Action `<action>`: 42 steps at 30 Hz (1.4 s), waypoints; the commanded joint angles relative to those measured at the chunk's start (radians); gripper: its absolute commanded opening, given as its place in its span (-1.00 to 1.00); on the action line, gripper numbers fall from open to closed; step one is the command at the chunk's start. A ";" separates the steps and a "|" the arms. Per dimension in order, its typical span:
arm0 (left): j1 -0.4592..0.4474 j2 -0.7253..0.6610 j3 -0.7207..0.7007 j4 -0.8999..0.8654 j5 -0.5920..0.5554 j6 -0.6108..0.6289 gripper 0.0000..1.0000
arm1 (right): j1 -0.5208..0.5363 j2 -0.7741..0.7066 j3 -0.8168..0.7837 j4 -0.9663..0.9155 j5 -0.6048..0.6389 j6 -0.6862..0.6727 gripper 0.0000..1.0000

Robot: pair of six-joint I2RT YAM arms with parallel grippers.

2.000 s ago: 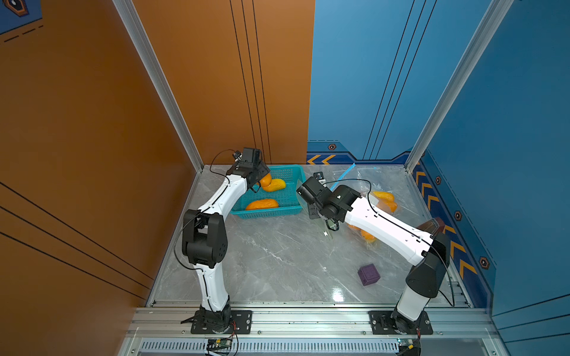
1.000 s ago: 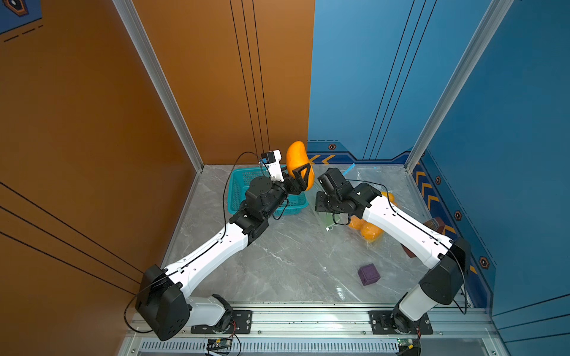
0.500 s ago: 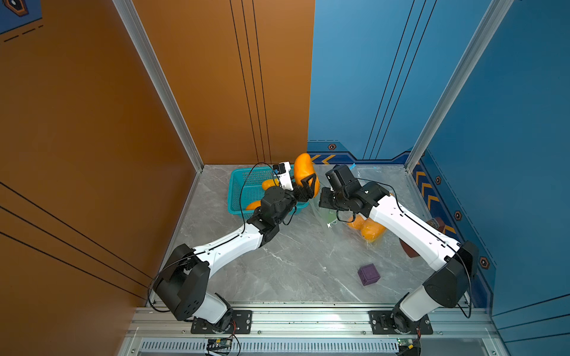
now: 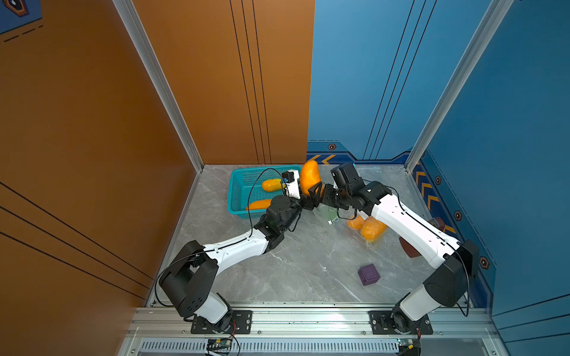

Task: Place the mango in a zip-top bag and seal the zipper
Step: Place the mango in the zipper food storage bag.

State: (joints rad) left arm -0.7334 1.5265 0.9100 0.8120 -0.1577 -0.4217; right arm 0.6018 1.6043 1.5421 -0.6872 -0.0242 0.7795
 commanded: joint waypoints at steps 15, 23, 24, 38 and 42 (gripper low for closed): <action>-0.027 -0.015 -0.020 0.046 -0.050 0.033 0.98 | -0.023 -0.067 -0.063 0.137 -0.043 0.110 -1.00; -0.026 -0.020 0.005 0.046 -0.046 0.002 0.97 | -0.022 -0.075 -0.079 0.150 -0.038 0.116 -1.00; -0.026 -0.021 0.006 0.047 -0.044 0.001 0.97 | -0.023 -0.075 -0.079 0.150 -0.038 0.116 -1.00; 0.075 -0.150 -0.080 0.040 -0.130 -0.066 0.99 | -0.020 -0.077 -0.078 0.137 -0.038 0.091 -1.00; 0.164 -0.195 -0.142 0.007 -0.153 -0.128 0.98 | -0.015 -0.071 -0.073 0.123 -0.034 0.078 -1.00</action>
State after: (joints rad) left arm -0.6132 1.3540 0.8062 0.8341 -0.2665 -0.4927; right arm 0.5823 1.5520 1.4738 -0.5407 -0.0578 0.8799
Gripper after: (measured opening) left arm 0.991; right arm 0.046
